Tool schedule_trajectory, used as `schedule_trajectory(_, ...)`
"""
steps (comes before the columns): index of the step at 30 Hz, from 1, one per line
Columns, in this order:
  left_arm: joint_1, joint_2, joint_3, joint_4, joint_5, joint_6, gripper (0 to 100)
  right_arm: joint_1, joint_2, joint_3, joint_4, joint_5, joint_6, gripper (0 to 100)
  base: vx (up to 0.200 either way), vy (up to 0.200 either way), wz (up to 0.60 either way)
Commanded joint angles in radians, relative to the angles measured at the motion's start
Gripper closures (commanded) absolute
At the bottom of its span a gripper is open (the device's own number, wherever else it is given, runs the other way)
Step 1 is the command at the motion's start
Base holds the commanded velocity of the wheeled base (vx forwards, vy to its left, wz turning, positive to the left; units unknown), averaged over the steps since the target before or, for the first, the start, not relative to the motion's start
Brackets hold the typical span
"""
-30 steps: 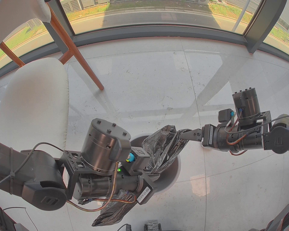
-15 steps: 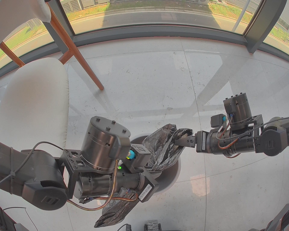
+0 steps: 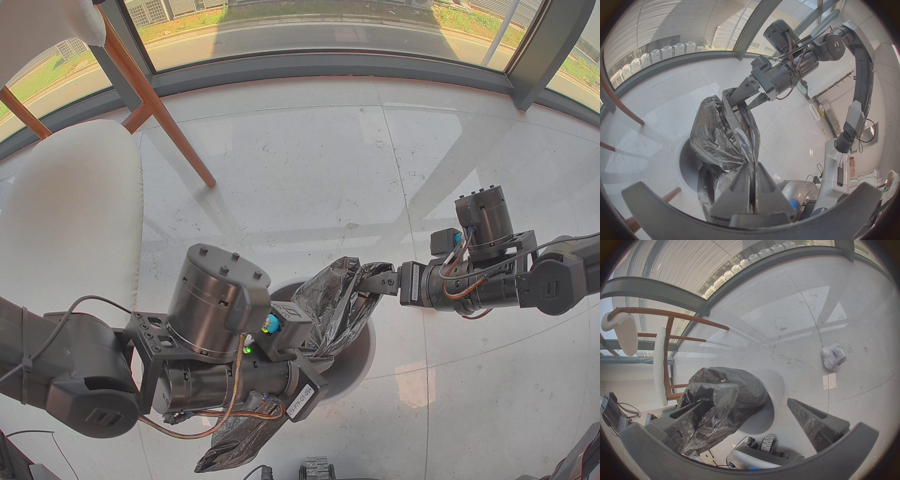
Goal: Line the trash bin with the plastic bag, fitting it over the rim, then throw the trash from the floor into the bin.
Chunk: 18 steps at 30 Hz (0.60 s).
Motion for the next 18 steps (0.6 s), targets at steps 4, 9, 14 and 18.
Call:
schedule_trajectory(4, 0.000, -0.001, 0.000, 0.000, 0.002, 0.000, 100, 0.005, 0.008, -0.005, 0.000, 0.000, 0.000, 0, 0.000, 0.000, 0.00)
schedule_trajectory(9, 0.000, 0.001, -0.002, 0.000, 0.002, 0.000, 100, 0.008, 0.010, 0.005, 0.000, -0.032, 0.000, 100, 0.000, 0.000, 0.00)
schedule_trajectory(14, 0.000, 0.001, -0.002, 0.000, 0.003, 0.000, 100, 0.026, 0.016, 0.006, 0.000, -0.041, 0.002, 100, 0.000, 0.000, 0.00)
schedule_trajectory(18, 0.000, 0.001, -0.002, 0.000, 0.003, -0.002, 100, 0.034, 0.025, 0.002, 0.000, -0.041, 0.000, 100, 0.000, 0.000, 0.00)
